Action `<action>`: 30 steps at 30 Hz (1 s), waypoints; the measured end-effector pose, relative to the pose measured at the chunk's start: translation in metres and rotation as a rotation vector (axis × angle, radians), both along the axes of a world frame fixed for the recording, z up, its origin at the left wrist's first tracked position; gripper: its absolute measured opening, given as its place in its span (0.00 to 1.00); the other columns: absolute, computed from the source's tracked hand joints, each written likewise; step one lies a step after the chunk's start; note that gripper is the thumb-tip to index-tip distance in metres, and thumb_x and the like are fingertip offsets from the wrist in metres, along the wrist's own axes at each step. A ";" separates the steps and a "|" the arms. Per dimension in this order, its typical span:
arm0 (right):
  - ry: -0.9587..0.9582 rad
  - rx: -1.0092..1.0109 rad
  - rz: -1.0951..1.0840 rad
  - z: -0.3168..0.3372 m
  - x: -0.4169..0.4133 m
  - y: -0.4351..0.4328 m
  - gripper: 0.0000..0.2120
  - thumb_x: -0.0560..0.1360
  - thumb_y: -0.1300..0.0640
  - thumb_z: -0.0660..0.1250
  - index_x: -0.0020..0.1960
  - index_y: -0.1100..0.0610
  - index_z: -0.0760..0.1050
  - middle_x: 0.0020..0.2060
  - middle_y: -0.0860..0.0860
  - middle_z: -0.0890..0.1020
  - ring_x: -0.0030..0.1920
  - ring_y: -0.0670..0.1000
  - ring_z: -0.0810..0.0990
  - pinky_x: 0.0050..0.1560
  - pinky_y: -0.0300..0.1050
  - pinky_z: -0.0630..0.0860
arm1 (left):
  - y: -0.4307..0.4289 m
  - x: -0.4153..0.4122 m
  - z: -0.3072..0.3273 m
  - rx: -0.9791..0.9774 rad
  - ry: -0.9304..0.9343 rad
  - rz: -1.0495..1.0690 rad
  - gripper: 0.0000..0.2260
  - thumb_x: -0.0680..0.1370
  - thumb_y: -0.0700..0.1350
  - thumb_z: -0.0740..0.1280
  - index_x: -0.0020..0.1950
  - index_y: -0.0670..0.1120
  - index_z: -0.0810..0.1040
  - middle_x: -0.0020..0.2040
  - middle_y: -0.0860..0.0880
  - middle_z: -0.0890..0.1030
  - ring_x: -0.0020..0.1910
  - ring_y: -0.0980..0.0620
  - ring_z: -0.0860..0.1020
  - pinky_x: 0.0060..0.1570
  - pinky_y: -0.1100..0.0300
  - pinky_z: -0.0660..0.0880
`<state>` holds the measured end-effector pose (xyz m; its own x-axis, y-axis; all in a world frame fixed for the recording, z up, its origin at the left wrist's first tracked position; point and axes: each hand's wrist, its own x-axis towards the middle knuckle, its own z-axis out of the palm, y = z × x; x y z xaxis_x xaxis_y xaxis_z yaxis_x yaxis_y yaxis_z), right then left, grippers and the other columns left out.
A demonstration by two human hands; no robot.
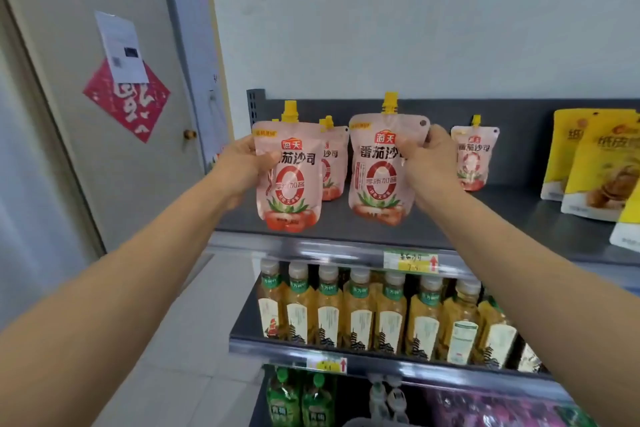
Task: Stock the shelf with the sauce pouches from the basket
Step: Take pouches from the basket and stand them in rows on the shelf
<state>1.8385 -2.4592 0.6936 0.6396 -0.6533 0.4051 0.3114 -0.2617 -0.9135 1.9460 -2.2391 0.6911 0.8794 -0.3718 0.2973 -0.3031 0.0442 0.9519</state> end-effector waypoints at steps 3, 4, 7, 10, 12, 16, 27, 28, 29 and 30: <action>-0.012 -0.017 0.006 0.002 0.034 0.013 0.08 0.74 0.61 0.63 0.39 0.52 0.68 0.40 0.50 0.79 0.40 0.50 0.80 0.34 0.40 0.78 | 0.013 0.035 0.001 -0.021 -0.001 0.066 0.06 0.76 0.34 0.64 0.48 0.43 0.77 0.44 0.48 0.82 0.40 0.52 0.81 0.38 0.59 0.77; 0.003 -0.023 0.015 0.002 0.044 0.017 0.09 0.74 0.62 0.63 0.39 0.51 0.68 0.40 0.50 0.78 0.40 0.49 0.79 0.32 0.39 0.77 | 0.016 0.046 -0.001 -0.024 0.000 0.082 0.06 0.75 0.33 0.64 0.49 0.42 0.76 0.45 0.47 0.81 0.40 0.51 0.80 0.39 0.58 0.76; 0.026 -0.012 0.054 -0.006 0.074 0.027 0.03 0.75 0.63 0.62 0.44 0.58 0.72 0.41 0.55 0.81 0.41 0.54 0.82 0.37 0.47 0.82 | 0.021 0.077 -0.009 -0.029 0.027 0.118 0.05 0.75 0.33 0.65 0.46 0.42 0.77 0.48 0.43 0.81 0.41 0.50 0.80 0.41 0.56 0.77; 0.062 0.018 0.066 -0.015 0.098 0.034 0.09 0.76 0.62 0.62 0.55 0.66 0.71 0.50 0.62 0.81 0.50 0.60 0.82 0.48 0.60 0.80 | 0.019 0.103 -0.018 -0.021 0.042 0.126 0.06 0.75 0.33 0.65 0.50 0.42 0.77 0.49 0.43 0.81 0.40 0.50 0.80 0.41 0.55 0.77; 0.064 0.025 0.075 -0.021 0.113 0.036 0.10 0.76 0.63 0.62 0.56 0.67 0.70 0.52 0.64 0.80 0.52 0.62 0.80 0.51 0.63 0.78 | 0.016 0.118 -0.025 -0.024 0.058 0.118 0.08 0.76 0.34 0.65 0.52 0.42 0.77 0.47 0.45 0.81 0.40 0.51 0.80 0.41 0.56 0.78; 0.091 0.040 0.059 -0.033 0.141 0.036 0.11 0.75 0.63 0.63 0.56 0.68 0.69 0.54 0.66 0.78 0.54 0.65 0.78 0.52 0.66 0.76 | 0.011 0.142 -0.034 -0.014 0.084 0.108 0.06 0.76 0.36 0.65 0.49 0.45 0.78 0.44 0.50 0.83 0.40 0.54 0.82 0.36 0.60 0.79; 0.181 0.070 0.268 -0.064 0.171 0.009 0.15 0.73 0.63 0.68 0.59 0.57 0.74 0.51 0.53 0.83 0.50 0.53 0.83 0.46 0.49 0.81 | 0.013 0.177 -0.059 -0.035 0.200 -0.091 0.12 0.77 0.34 0.63 0.59 0.40 0.76 0.52 0.44 0.82 0.49 0.49 0.81 0.49 0.55 0.78; 0.219 0.060 0.314 -0.069 0.168 0.008 0.17 0.72 0.63 0.69 0.59 0.56 0.74 0.50 0.51 0.84 0.49 0.51 0.84 0.42 0.44 0.82 | 0.016 0.178 -0.062 -0.009 0.216 -0.125 0.13 0.76 0.33 0.63 0.60 0.40 0.75 0.53 0.43 0.81 0.50 0.49 0.80 0.49 0.56 0.78; 0.262 0.055 0.354 -0.075 0.165 0.007 0.19 0.70 0.64 0.71 0.59 0.56 0.74 0.50 0.50 0.84 0.49 0.50 0.84 0.39 0.40 0.81 | 0.019 0.178 -0.065 0.021 0.233 -0.159 0.15 0.75 0.32 0.64 0.61 0.41 0.75 0.54 0.44 0.81 0.51 0.49 0.80 0.48 0.57 0.77; 0.303 0.055 0.388 -0.082 0.162 0.006 0.21 0.69 0.65 0.72 0.60 0.57 0.73 0.51 0.50 0.83 0.49 0.49 0.83 0.38 0.38 0.80 | 0.022 0.178 -0.068 0.056 0.248 -0.193 0.16 0.74 0.31 0.65 0.61 0.41 0.75 0.55 0.45 0.81 0.52 0.49 0.80 0.47 0.58 0.77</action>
